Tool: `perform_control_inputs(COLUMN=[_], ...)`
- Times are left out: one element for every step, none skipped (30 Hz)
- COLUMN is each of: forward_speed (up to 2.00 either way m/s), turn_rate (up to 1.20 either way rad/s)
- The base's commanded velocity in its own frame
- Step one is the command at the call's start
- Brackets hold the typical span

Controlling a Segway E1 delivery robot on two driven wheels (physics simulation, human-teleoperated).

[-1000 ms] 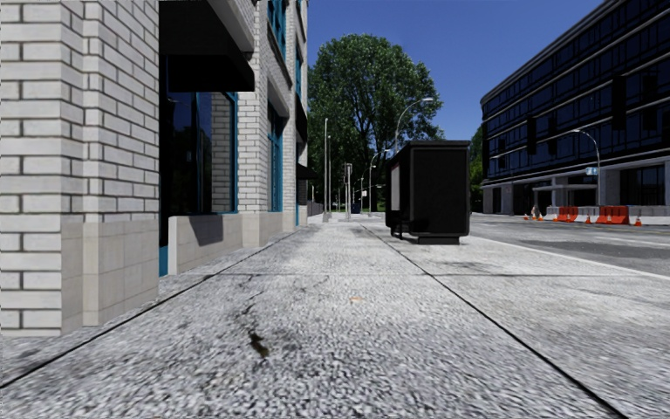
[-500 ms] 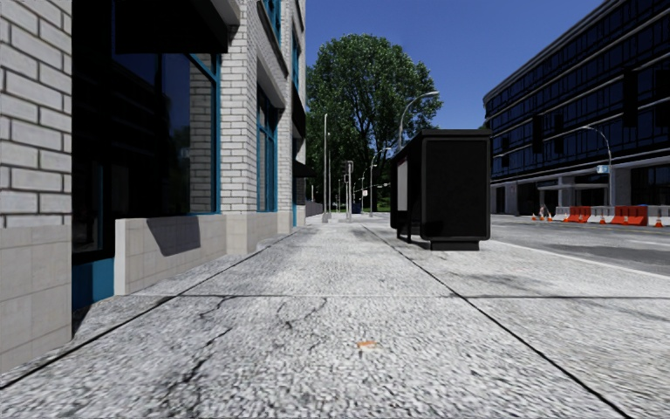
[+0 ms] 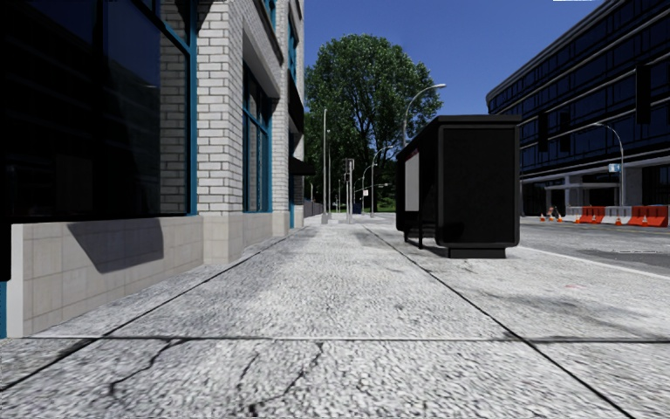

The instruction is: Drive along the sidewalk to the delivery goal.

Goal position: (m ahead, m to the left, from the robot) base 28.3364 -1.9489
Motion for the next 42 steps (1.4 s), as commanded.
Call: perform_control_inputs(forward_speed=[2.00, 2.00, 2.00, 2.00, 2.00, 2.00, 2.00, 2.00, 2.00, 2.00, 2.00, 2.00, 2.00, 2.00, 2.00, 2.00, 2.00, 2.00, 2.00, 2.00, 2.00, 2.00, 2.00, 2.00, 2.00, 2.00, 2.00, 2.00, 2.00, 2.00, 2.00, 2.00, 2.00, 2.00, 2.00, 2.00, 2.00, 2.00, 2.00, 2.00, 2.00, 2.00], turn_rate=[0.00, 0.00, 0.00, 0.00, 0.00, 0.00, 0.00, 0.00, 0.00, 0.00, 0.00, 0.00, 0.00, 0.00, 0.00, 0.00, 0.00, 0.00, 0.00, 0.00, 0.00, 0.00, 0.00, 0.00, 0.00, 0.00, 0.00, 0.00, 0.00, 0.00, 0.00, 0.00, 0.00, 0.00, 0.00, 0.00, 0.00, 0.00, 0.00, 0.00, 0.00, 0.00])
